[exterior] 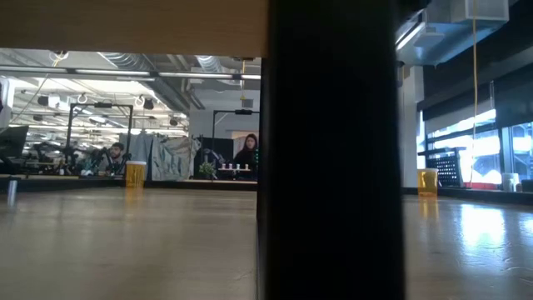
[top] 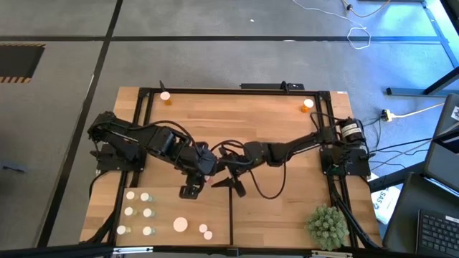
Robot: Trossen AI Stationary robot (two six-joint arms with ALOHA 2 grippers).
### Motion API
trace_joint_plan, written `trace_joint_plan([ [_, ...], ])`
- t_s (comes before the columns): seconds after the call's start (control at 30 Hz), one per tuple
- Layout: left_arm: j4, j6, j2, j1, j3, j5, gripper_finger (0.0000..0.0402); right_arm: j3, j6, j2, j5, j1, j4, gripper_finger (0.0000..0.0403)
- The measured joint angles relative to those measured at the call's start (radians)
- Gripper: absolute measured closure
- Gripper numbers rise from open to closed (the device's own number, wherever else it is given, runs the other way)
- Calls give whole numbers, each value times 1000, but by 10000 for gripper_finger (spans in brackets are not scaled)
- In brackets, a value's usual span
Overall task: Pick and place medicine bottles onto shelf by color
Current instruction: Put the pink pill bottle on the shelf aligned with the other pink pill bottle
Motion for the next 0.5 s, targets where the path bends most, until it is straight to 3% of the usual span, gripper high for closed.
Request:
trace_joint_plan([
  [0.5,-82,-50,0,-34,0,45,317,-1,-46,-164,-28,-9,-257,189],
])
